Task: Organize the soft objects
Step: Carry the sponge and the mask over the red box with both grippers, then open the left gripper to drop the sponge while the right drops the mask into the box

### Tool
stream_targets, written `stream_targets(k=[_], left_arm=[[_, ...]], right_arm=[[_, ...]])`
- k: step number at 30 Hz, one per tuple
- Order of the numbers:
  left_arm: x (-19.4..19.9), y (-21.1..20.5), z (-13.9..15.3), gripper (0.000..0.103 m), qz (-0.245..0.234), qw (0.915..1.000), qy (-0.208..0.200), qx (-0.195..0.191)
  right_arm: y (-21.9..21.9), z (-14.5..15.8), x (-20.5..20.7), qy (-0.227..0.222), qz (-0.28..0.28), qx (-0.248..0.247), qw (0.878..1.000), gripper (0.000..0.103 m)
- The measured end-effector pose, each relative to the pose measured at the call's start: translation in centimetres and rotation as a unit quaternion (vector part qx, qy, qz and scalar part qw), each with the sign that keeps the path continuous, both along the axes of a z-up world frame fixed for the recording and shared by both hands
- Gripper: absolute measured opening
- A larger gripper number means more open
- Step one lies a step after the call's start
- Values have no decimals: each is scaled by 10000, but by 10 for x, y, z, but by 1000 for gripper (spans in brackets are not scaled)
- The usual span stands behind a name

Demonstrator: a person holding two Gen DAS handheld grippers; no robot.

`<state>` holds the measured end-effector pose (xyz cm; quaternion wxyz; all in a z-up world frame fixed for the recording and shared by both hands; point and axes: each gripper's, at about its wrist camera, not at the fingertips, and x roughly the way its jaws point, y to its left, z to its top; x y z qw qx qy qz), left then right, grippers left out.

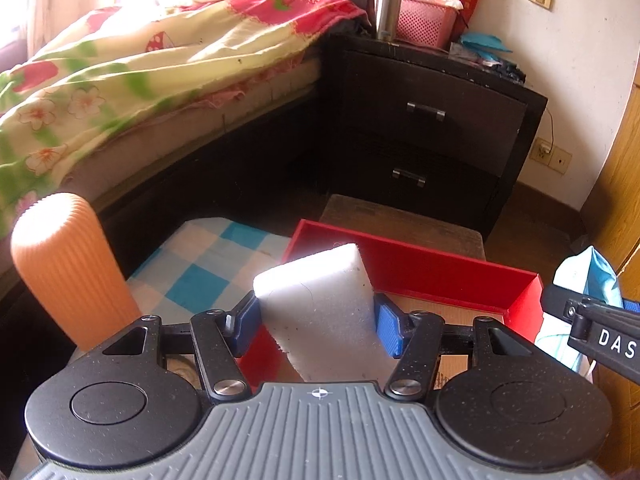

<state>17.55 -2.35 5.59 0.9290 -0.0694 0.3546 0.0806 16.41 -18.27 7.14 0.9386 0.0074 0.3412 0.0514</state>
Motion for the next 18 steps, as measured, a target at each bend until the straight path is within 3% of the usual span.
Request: stream_targets(k=[5,15,17,18], left_arm=[[11,-12,-5,60,-123,9995,99,279],[25,-21,-20,66,-198,9983,357,412],[27,-22,-22,69,-235,9980,389,447],[27,-22,-22,74,-245,9979,396,445]], right_arm=[[-1,-11,18,267,-35,-7,9996,23],[-3,-40,43,667,-136,-65,9977,23],[-1,-43,45,715,-108,-111,9973,26],[0,-45,46,743,-81,-112,9971,33]])
